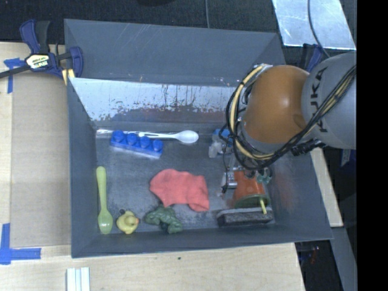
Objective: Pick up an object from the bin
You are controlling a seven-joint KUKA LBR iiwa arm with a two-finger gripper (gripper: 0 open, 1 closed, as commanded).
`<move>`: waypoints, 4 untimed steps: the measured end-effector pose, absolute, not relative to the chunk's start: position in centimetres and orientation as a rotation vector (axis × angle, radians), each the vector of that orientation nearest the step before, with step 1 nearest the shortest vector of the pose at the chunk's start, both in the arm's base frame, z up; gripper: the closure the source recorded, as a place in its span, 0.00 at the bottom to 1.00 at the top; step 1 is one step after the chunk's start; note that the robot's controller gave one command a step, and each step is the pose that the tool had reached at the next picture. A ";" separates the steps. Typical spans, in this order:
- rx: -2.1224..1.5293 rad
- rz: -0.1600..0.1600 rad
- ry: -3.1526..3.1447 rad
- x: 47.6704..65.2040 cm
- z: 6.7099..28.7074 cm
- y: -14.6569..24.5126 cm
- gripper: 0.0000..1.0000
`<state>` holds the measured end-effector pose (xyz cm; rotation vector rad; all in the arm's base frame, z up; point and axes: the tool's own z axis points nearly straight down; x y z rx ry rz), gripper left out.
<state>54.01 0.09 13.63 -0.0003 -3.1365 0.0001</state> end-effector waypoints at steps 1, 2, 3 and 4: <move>0.000 0.000 -3.145 54.2 14.1 0.1 0.00; 0.076 0.002 -3.147 53.0 10.4 5.2 0.00; 0.338 0.002 -3.130 50.2 8.7 8.0 0.00; 0.182 0.001 -3.144 52.5 7.1 8.6 1.00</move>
Offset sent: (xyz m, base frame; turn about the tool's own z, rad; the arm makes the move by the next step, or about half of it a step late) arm -0.0193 0.0843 -0.0558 -0.0826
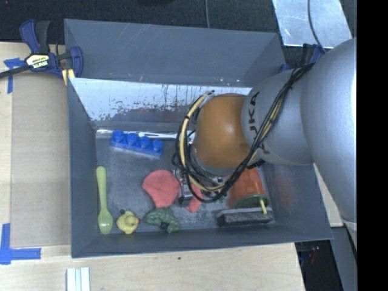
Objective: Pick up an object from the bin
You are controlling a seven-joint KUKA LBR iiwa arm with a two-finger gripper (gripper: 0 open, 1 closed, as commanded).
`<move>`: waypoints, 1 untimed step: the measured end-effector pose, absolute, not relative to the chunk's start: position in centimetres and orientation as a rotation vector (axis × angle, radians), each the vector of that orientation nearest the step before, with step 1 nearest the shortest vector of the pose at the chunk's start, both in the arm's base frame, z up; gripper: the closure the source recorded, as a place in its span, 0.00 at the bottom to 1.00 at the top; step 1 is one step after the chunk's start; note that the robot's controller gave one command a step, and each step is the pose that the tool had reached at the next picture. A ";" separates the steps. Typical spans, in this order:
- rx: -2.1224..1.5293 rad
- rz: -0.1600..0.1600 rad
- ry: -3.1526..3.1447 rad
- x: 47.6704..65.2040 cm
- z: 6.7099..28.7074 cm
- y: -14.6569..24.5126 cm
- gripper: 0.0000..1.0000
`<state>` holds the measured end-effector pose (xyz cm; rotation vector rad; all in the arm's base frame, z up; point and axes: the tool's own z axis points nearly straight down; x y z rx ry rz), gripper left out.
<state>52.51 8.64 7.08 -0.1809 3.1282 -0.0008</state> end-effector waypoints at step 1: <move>-0.181 -0.001 3.128 52.5 7.1 8.6 1.00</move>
Offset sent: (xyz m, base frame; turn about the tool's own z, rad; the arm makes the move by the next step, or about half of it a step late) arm 0.0092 0.0029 0.1423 0.0658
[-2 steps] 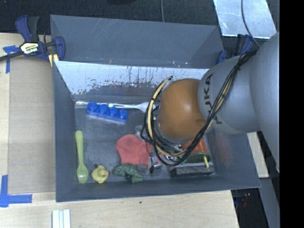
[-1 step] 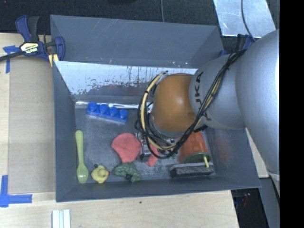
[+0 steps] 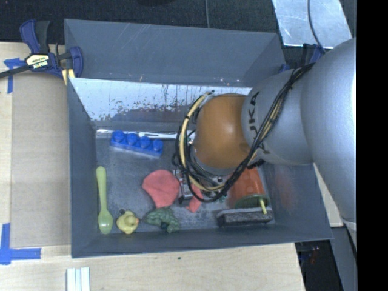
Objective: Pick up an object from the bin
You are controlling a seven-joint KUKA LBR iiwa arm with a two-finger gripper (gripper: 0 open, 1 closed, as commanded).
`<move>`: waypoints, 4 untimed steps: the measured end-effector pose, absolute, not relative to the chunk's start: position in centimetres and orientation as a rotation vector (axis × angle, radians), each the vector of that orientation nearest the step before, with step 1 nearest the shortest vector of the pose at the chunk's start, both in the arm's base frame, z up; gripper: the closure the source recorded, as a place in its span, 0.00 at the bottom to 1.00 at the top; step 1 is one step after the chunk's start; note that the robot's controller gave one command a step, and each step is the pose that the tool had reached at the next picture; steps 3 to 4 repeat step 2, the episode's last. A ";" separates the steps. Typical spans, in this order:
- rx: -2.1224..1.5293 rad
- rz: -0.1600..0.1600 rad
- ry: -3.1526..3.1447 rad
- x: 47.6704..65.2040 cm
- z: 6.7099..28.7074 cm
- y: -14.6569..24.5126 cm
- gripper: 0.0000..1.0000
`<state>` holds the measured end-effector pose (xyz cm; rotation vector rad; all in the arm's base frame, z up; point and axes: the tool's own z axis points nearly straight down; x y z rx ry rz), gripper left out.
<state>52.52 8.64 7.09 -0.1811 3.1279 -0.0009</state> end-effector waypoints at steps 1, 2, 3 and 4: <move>-0.135 0.000 3.136 52.8 13.4 8.7 1.00; -0.238 -0.002 3.130 52.9 20.2 8.4 1.00; -0.238 -0.002 3.130 52.9 20.2 8.4 1.00; -0.238 -0.002 3.130 52.9 20.2 8.4 1.00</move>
Offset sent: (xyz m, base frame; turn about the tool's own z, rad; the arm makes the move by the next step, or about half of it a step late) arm 0.0038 -0.0044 0.1692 -0.0779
